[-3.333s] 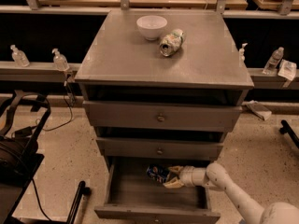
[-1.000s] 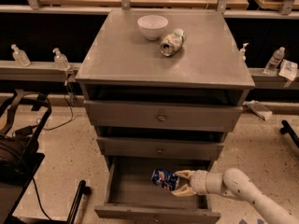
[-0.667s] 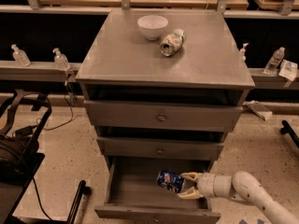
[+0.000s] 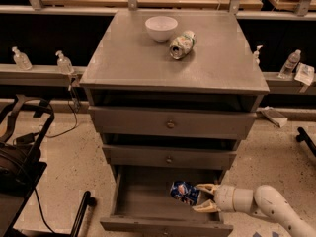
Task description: Pick pepsi can from bottom drawer and place on counter
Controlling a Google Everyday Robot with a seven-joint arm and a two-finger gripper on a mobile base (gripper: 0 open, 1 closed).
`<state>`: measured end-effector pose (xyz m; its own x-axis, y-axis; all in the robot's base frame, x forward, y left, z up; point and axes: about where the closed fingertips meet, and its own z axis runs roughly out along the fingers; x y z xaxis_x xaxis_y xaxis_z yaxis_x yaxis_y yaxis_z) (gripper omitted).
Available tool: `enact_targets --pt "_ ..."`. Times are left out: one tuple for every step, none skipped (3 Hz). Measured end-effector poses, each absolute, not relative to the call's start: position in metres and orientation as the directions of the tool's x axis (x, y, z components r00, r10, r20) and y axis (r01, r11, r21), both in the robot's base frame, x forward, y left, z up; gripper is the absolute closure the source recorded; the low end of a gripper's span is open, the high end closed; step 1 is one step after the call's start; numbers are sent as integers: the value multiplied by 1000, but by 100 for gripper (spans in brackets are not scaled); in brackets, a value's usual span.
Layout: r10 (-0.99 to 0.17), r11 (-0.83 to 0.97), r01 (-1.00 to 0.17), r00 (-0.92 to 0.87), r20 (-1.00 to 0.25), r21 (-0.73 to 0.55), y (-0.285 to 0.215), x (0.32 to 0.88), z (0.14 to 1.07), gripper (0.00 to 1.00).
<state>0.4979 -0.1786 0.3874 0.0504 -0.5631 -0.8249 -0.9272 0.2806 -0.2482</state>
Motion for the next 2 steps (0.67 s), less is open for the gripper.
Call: enact_targets --pt "-537 284 -930 47 -842 -233 -181 502 396 100" --pt "-478 256 -933 104 -872 -252 -195 509 449 100"
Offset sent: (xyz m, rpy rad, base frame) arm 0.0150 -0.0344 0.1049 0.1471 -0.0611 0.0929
